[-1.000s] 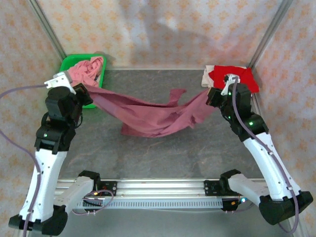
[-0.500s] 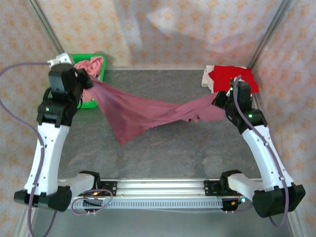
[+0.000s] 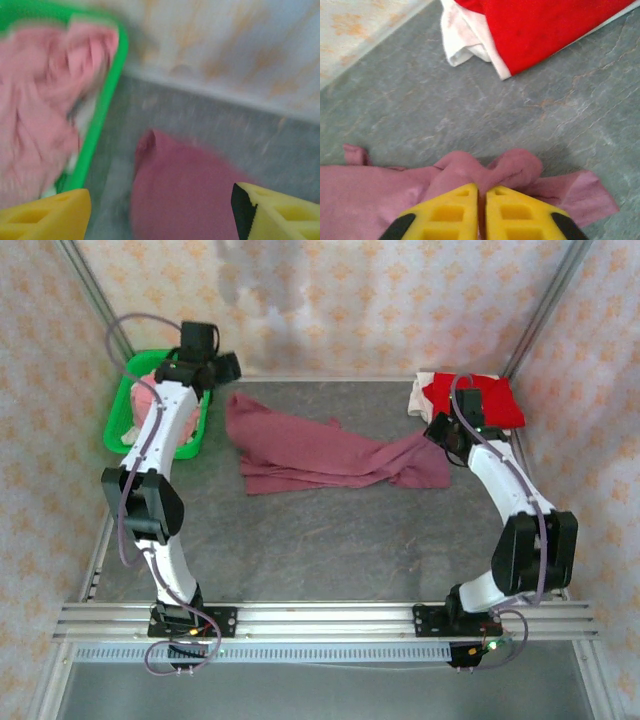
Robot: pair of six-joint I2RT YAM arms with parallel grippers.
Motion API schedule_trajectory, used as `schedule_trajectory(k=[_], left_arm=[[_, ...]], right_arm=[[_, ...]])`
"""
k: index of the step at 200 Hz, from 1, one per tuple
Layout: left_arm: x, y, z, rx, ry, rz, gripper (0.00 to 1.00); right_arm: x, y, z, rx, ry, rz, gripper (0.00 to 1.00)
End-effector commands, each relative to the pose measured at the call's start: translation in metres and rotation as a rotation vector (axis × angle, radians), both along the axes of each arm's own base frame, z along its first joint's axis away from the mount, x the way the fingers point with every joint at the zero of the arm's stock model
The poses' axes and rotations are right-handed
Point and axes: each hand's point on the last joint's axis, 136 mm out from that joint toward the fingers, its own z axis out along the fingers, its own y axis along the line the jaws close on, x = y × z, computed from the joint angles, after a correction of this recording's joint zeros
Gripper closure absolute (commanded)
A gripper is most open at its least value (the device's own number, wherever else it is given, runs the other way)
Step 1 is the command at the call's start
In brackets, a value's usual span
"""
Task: Fold and stack the t-shirts
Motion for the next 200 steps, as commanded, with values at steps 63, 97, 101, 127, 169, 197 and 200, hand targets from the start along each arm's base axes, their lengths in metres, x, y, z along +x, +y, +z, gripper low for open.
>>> schedule_trajectory(k=[63, 97, 101, 127, 169, 197, 200], left_arm=[[-0.162, -0.046, -0.104, -0.106, 0.184, -0.001, 0.41], [-0.176, -0.065, -0.167, -0.190, 0.343, -0.032, 0.48], [-0.175, -0.067, -0.171, -0.198, 0.347, -0.039, 0.49], [-0.166, -0.078, -0.191, -0.196, 0.385, -0.077, 0.52], [-0.154, -0.085, -0.204, -0.197, 0.381, -0.097, 0.58], [-0.149, -0.090, -0.212, -0.205, 0.381, -0.110, 0.66], [-0.149, -0.090, -0.213, -0.202, 0.381, -0.110, 0.68]], right_arm=[[-0.003, -0.015, -0.049, -0.006, 0.075, -0.050, 0.52], [-0.018, -0.003, -0.047, 0.048, 0.037, -0.015, 0.50], [-0.020, -0.003, -0.047, 0.042, 0.040, -0.014, 0.50], [-0.034, -0.005, -0.049, 0.023, 0.039, -0.012, 0.50], [-0.047, -0.005, -0.054, 0.014, 0.054, -0.004, 0.49], [-0.048, -0.004, -0.056, 0.020, 0.048, -0.003, 0.49], [-0.048, -0.004, -0.056, 0.021, 0.046, -0.002, 0.49]])
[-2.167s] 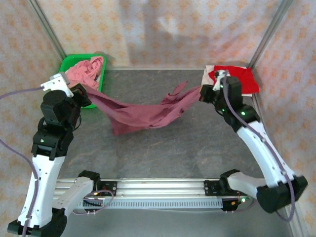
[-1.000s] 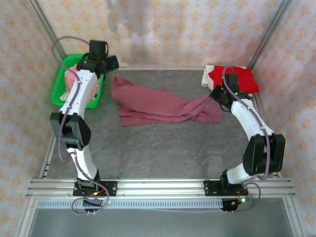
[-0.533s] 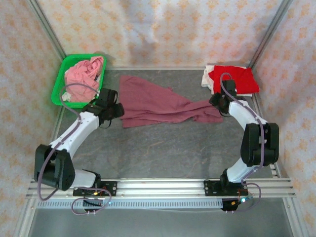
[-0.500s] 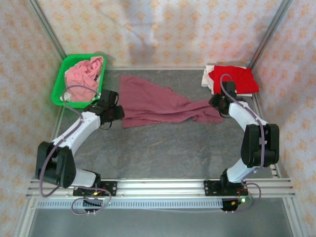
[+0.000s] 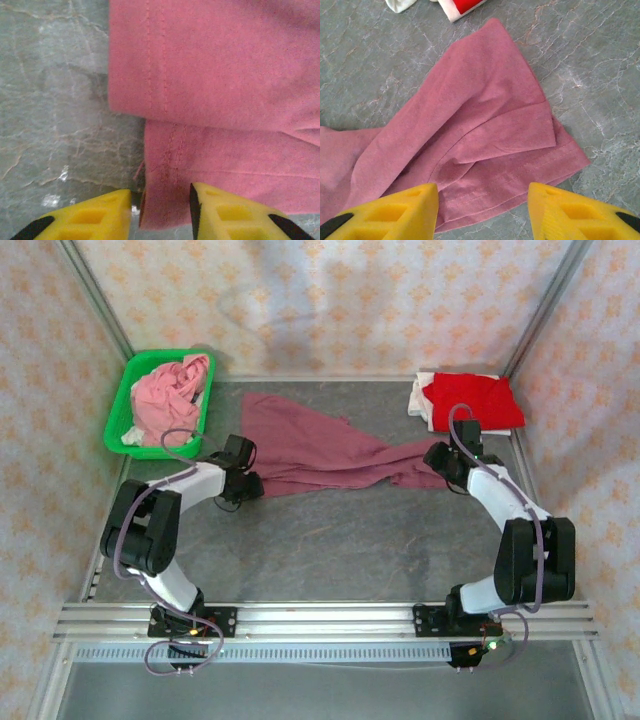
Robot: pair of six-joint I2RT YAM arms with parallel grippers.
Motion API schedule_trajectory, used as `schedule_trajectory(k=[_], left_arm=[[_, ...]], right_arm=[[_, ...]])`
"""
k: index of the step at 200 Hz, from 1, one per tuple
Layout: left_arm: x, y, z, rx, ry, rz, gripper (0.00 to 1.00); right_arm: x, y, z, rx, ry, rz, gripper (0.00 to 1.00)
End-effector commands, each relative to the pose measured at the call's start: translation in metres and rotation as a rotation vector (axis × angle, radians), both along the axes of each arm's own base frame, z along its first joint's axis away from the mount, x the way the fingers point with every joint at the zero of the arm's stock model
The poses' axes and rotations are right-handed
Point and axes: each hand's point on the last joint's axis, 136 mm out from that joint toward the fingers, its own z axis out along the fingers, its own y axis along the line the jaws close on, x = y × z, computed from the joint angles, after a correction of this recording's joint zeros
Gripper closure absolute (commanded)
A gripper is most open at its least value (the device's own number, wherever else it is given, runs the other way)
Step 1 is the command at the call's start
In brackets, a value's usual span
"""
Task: Fold and stack the t-shirts
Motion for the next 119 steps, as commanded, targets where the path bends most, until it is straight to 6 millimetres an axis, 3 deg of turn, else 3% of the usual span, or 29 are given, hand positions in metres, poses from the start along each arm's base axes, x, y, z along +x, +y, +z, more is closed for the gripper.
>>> schedule_trajectory(k=[1, 19, 47, 69, 100, 119], left_arm=[[0.018, -0.010, 0.005, -0.020, -0.055, -0.011, 0.68], [0.020, -0.011, 0.003, -0.021, -0.059, -0.011, 0.85], [0.020, -0.008, 0.014, -0.004, -0.091, -0.013, 0.92], [0.019, -0.002, 0.029, 0.020, -0.130, 0.000, 1.00], [0.015, 0.007, 0.060, 0.037, -0.200, 0.037, 1.00], [0.012, 0.014, 0.078, 0.051, -0.246, 0.056, 1.00]], right_arm=[[0.000, 0.002, 0.003, -0.004, -0.027, 0.012, 0.49], [-0.002, 0.004, -0.001, 0.010, -0.019, 0.015, 0.49], [-0.015, -0.012, -0.019, 0.013, 0.068, -0.046, 0.46], [-0.021, -0.018, -0.040, 0.129, 0.126, -0.071, 0.46], [-0.026, -0.021, -0.062, 0.186, 0.199, -0.077, 0.45], [-0.018, -0.018, -0.067, 0.231, 0.180, -0.070, 0.47]])
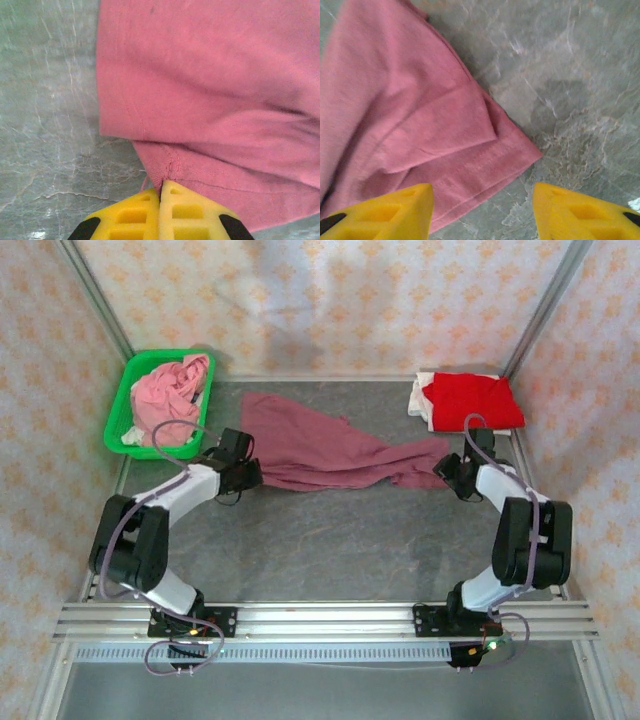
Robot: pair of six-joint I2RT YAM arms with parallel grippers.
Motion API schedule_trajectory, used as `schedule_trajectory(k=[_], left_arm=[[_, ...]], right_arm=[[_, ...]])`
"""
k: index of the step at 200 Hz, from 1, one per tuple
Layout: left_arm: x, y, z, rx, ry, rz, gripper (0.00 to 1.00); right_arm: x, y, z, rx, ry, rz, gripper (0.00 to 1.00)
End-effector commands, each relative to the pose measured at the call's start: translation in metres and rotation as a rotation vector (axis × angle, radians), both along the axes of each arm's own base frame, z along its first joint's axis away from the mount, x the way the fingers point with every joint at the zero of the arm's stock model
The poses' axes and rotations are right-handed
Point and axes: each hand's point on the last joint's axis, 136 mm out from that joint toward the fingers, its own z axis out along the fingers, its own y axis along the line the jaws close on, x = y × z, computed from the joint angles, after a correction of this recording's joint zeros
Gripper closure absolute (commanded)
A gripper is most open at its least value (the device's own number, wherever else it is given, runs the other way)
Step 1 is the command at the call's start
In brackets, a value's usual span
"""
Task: Fold and stack the t-shirts
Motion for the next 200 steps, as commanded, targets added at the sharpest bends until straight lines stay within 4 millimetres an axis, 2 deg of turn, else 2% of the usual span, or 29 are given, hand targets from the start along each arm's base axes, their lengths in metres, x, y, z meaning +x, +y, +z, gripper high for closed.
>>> schedule_trajectory(k=[1, 54, 89, 103, 121, 129, 144, 173, 200], left_arm=[[-0.007, 0.017, 0.027, 0.052, -0.062, 0.058, 1.00], [-0.017, 0.022, 0.053, 0.041, -0.114, 0.082, 1.00], [-0.019, 0.027, 0.063, 0.049, -0.141, 0.097, 1.00], [-0.019, 0.029, 0.065, 0.052, -0.143, 0.102, 1.00], [-0.020, 0.032, 0.071, 0.042, -0.158, 0.115, 1.00], [-0.020, 0.034, 0.075, 0.041, -0.167, 0.121, 1.00], [-0.022, 0.039, 0.089, 0.041, -0.194, 0.136, 1.00], [-0.026, 0.052, 0.120, 0.034, -0.259, 0.166, 1.00], [-0.029, 0.064, 0.163, 0.026, -0.338, 0.184, 1.00]], right_arm=[[0.000, 0.011, -0.013, 0.101, 0.016, 0.011, 0.47], [0.018, 0.025, -0.025, 0.213, -0.022, 0.010, 0.56], [0.020, 0.024, -0.036, 0.207, -0.022, 0.002, 0.74], [0.018, 0.021, -0.039, 0.187, -0.010, 0.002, 0.85], [0.017, 0.021, -0.032, 0.184, -0.021, 0.006, 0.96], [0.016, 0.022, -0.024, 0.186, -0.035, 0.007, 1.00], [0.012, 0.022, -0.003, 0.183, -0.063, 0.010, 1.00], [-0.003, 0.015, 0.061, 0.110, -0.166, 0.005, 1.00], [-0.015, 0.011, 0.121, 0.062, -0.280, -0.002, 1.00]])
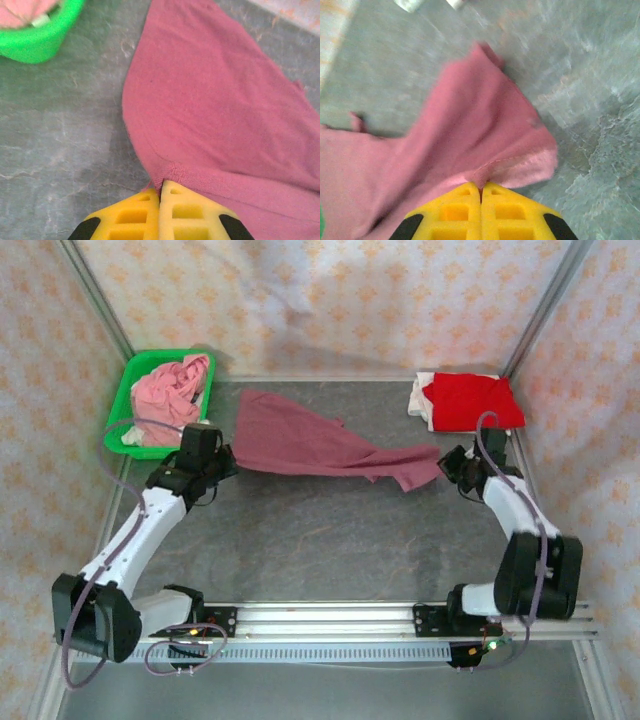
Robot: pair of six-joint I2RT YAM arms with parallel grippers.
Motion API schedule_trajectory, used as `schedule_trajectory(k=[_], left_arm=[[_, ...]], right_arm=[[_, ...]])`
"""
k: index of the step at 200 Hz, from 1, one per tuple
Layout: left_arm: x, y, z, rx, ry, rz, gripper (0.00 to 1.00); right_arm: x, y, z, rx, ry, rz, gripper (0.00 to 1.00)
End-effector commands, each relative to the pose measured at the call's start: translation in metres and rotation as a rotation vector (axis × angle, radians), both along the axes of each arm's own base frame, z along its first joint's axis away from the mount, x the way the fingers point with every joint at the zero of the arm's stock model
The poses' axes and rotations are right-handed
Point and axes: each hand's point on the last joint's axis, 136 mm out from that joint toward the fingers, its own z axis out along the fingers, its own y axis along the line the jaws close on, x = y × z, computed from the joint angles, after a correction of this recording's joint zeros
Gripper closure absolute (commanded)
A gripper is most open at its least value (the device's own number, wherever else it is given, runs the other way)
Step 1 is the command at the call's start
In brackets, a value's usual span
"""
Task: Fold and stack the t-shirts
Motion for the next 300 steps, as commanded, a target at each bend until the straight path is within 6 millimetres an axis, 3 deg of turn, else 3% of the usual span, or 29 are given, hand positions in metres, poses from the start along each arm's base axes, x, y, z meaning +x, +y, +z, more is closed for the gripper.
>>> schedule_trajectory(k=[1, 52, 82, 106, 152, 173, 183, 196, 207, 227, 244, 257, 281, 300], left_arm=[[-0.003, 0.019, 0.049, 0.021, -0.089, 0.049, 1.00], [-0.025, 0.031, 0.155, 0.075, -0.284, 0.031, 1.00], [-0.058, 0.034, 0.212, 0.116, -0.413, 0.003, 1.00], [-0.089, 0.022, 0.263, 0.116, -0.538, -0.096, 1.00], [-0.169, 0.006, 0.370, 0.041, -0.822, -0.211, 1.00], [-0.193, 0.002, 0.400, 0.018, -0.895, -0.238, 1.00], [-0.197, 0.007, 0.407, 0.031, -0.917, -0.213, 1.00], [-0.192, 0.017, 0.408, 0.068, -0.915, -0.159, 1.00], [-0.176, 0.031, 0.398, 0.116, -0.865, -0.082, 1.00], [-0.127, 0.045, 0.363, 0.215, -0.721, -0.007, 1.00], [-0.080, 0.044, 0.330, 0.238, -0.644, 0.001, 1.00], [-0.044, 0.043, 0.303, 0.250, -0.599, 0.007, 1.00], [0.025, 0.044, 0.239, 0.290, -0.484, 0.003, 1.00], [0.078, 0.050, 0.175, 0.312, -0.376, -0.011, 1.00]], right_arm=[[-0.015, -0.009, 0.044, -0.066, -0.053, -0.031, 1.00], [-0.050, -0.011, 0.177, -0.142, -0.308, -0.053, 1.00], [-0.089, -0.021, 0.256, -0.251, -0.450, -0.100, 1.00], [-0.125, -0.022, 0.313, -0.307, -0.571, -0.126, 1.00], [-0.206, -0.014, 0.401, -0.344, -0.796, -0.164, 1.00], [-0.231, -0.012, 0.432, -0.362, -0.877, -0.181, 1.00], [-0.234, -0.015, 0.442, -0.380, -0.896, -0.197, 1.00], [-0.221, -0.018, 0.450, -0.389, -0.896, -0.203, 1.00], [-0.198, -0.017, 0.451, -0.372, -0.874, -0.180, 1.00], [-0.142, -0.017, 0.440, -0.305, -0.834, -0.150, 1.00], [-0.100, -0.025, 0.421, -0.283, -0.800, -0.170, 1.00], [-0.067, -0.028, 0.397, -0.259, -0.768, -0.172, 1.00], [0.001, -0.023, 0.333, -0.234, -0.683, -0.136, 1.00], [0.069, -0.005, 0.255, -0.237, -0.568, -0.080, 1.00]])
